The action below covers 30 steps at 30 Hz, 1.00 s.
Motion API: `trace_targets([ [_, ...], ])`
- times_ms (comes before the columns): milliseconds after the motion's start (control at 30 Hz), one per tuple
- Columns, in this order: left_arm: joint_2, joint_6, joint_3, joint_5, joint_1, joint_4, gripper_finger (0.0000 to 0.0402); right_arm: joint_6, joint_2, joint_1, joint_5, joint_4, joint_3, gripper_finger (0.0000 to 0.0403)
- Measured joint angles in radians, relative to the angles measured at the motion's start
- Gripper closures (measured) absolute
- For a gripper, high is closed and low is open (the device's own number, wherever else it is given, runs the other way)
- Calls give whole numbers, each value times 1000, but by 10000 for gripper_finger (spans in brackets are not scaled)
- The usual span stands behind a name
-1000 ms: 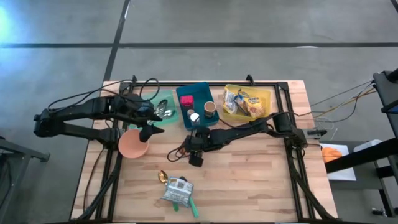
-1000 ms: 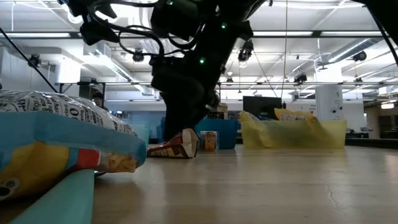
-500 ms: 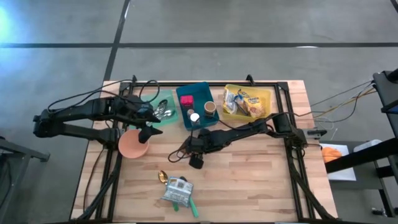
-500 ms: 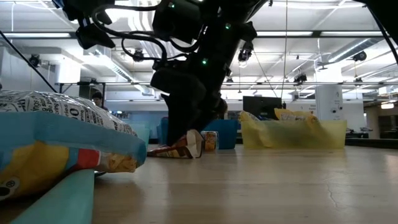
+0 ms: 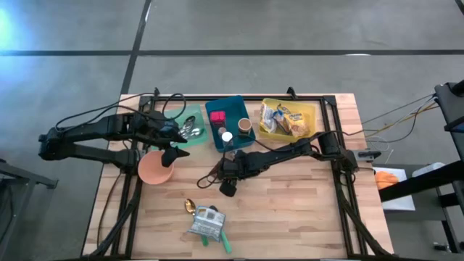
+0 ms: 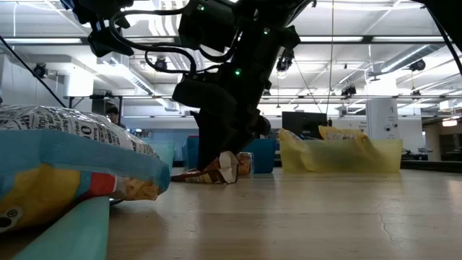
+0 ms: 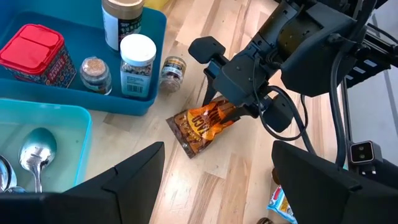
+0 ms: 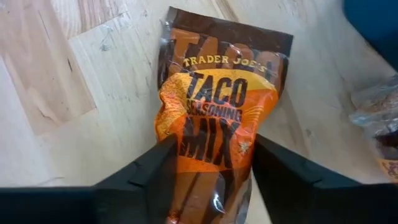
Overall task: Pick & Place Food Item
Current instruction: Put the orange seasoning bag into the blue bin
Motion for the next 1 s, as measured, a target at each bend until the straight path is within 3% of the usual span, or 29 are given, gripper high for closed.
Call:
trace_targets([
  [267,0,0,0,0,0,0,98,0,1,0,4,-1,-1,336],
  [400,0,0,0,0,0,0,98,0,0,0,7,-2,-1,379],
  [700,0,-53,0,0,0,0,98,0,-15,20,41,-11,-3,375],
  [1000,1,-164,0,0,-1,0,98,-1,-54,84,169,-12,-3,384],
])
